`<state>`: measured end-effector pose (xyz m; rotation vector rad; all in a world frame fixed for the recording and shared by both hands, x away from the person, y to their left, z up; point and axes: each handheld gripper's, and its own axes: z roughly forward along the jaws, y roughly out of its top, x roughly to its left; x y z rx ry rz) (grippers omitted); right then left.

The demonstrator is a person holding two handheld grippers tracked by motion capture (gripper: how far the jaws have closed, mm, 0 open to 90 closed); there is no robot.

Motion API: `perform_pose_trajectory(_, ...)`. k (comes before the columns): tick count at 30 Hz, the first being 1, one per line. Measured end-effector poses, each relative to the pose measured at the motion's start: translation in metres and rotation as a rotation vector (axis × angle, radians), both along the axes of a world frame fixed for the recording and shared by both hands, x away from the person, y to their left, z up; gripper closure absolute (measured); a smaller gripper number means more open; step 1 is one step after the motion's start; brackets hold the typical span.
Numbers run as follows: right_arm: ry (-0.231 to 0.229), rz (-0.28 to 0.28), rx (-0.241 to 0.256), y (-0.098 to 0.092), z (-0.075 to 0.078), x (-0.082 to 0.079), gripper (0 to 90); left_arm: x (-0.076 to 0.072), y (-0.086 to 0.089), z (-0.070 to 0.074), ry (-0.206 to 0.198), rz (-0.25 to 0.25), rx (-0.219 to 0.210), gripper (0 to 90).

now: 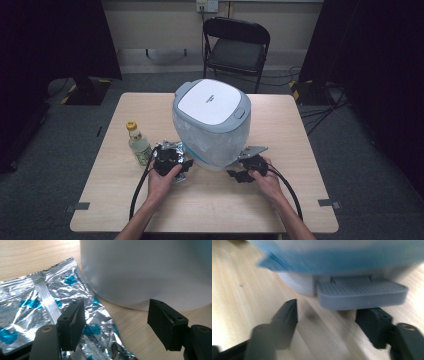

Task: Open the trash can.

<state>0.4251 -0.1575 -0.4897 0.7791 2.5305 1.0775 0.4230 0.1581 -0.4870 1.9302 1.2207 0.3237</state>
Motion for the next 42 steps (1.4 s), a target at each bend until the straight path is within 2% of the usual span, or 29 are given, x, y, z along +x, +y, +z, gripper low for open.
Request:
perform_pose_trajectory(3,0.004,-0.064,0.017,-0.014,0.002,0.002,29.5,-0.001,0.004,0.005,-0.016,0.011,-0.018,30.5)
perform_pose_trajectory(4,0.004,-0.064,0.017,-0.014,0.002,0.002,29.5,-0.001,0.004,0.005,-0.016,0.011,-0.018,30.8)
perform_pose_trajectory(5,0.002,-0.091,0.03,-0.021,0.003,0.002,27.6,-0.001,0.005,0.007,-0.023,0.025,-0.017,30.8)
perform_pose_trajectory(6,0.005,-0.161,0.059,-0.036,0.006,0.005,28.4,0.0,0.008,0.008,-0.025,0.039,-0.013,31.1)
perform_pose_trajectory(7,-0.015,-0.192,0.056,-0.04,0.008,0.007,30.3,0.0,0.008,0.008,-0.022,0.045,-0.013,30.9)
perform_pose_trajectory(8,-0.015,-0.192,0.056,-0.04,0.008,0.007,30.3,0.0,0.008,0.008,-0.022,0.045,-0.013,30.8)
perform_pose_trajectory(9,-0.056,-0.265,0.068,-0.047,0.015,0.015,27.9,0.001,0.009,0.008,-0.024,0.065,0.0,31.0)
perform_pose_trajectory(10,-0.056,-0.265,0.068,-0.047,0.015,0.015,27.9,0.001,0.009,0.008,-0.024,0.065,0.0,30.9)
perform_pose_trajectory(11,-0.09,-0.322,0.057,-0.049,0.017,0.024,30.3,0.002,0.01,0.007,-0.013,0.07,-0.009,30.7)
perform_pose_trajectory(12,-0.09,-0.322,0.057,-0.049,0.017,0.024,30.3,0.002,0.01,0.007,-0.013,0.07,-0.009,30.5)
perform_pose_trajectory(13,-0.106,-0.362,0.028,-0.049,0.014,0.038,30.8,0.003,0.011,0.006,-0.011,0.073,-0.003,30.6)
perform_pose_trajectory(14,-0.106,-0.362,0.028,-0.049,0.014,0.038,30.8,0.003,0.011,0.006,-0.011,0.073,-0.003,30.5)
perform_pose_trajectory(15,-0.107,-0.362,0.027,-0.048,0.009,0.047,32.7,0.005,0.011,0.005,-0.005,0.083,-0.011,30.5)
perform_pose_trajectory(17,-0.075,-0.322,0.046,-0.043,0.005,0.052,31.6,0.006,0.011,0.004,-0.015,0.089,-0.005,30.6)
perform_pose_trajectory(18,-0.07,-0.295,0.041,-0.04,0.003,0.053,35.2,0.006,0.011,0.004,-0.015,0.089,-0.005,30.9)
perform_pose_trajectory(19,-0.073,-0.286,0.047,-0.036,0.002,0.053,40.2,0.007,0.011,0.003,-0.01,0.099,-0.01,31.6)
perform_pose_trajectory(22,-0.076,-0.266,0.051,-0.034,0.003,0.053,44.0,0.008,0.01,0.004,-0.001,0.11,-0.017,33.4)
perform_pose_trajectory(23,-0.052,-0.256,0.06,-0.034,0.002,0.052,48.0,0.01,0.008,0.007,-0.003,0.093,0.026,34.0)
perform_pose_trajectory(26,-0.059,-0.244,0.051,-0.033,0.003,0.05,52.5,0.013,0.008,0.009,0.001,0.096,0.027,34.4)
perform_pose_trajectory(27,-0.062,-0.22,0.037,-0.03,0.004,0.047,53.8,0.016,0.007,0.01,-0.023,0.106,0.007,34.8)
perform_pose_trajectory(28,-0.062,-0.22,0.037,-0.03,0.004,0.047,53.8,0.016,0.007,0.01,-0.023,0.106,0.007,35.3)
perform_pose_trajectory(29,-0.054,-0.191,0.034,-0.027,0.005,0.043,53.7,0.018,0.005,0.01,-0.034,0.103,-0.01,35.8)
perform_pose_trajectory(31,-0.049,-0.18,0.032,-0.025,0.005,0.042,53.4,0.02,0.003,0.01,-0.036,0.094,0.006,37.4)
perform_pose_trajectory(32,-0.048,-0.152,0.013,-0.021,0.007,0.039,50.9,0.024,0.0,0.011,-0.047,0.094,0.019,38.3)
perform_pose_trajectory(34,-0.046,-0.14,0.006,-0.021,0.009,0.037,40.0,0.029,0.0,0.012,-0.04,0.101,-0.007,38.2)
perform_pose_trajectory(37,-0.032,-0.155,0.036,-0.025,0.012,0.04,36.0,0.032,0.001,0.013,-0.041,0.11,-0.014,36.9)
perform_pose_trajectory(39,-0.07,-0.244,0.051,-0.035,0.016,0.047,36.5,0.038,0.002,0.013,-0.035,0.115,0.001,38.3)
perform_pose_trajectory(40,-0.07,-0.244,0.051,-0.035,0.016,0.047,36.5,0.038,0.002,0.013,-0.035,0.115,0.001,41.6)
perform_pose_trajectory(42,-0.108,-0.308,0.073,-0.042,0.019,0.052,36.2,0.043,0.002,0.015,-0.062,0.122,0.007,44.9)
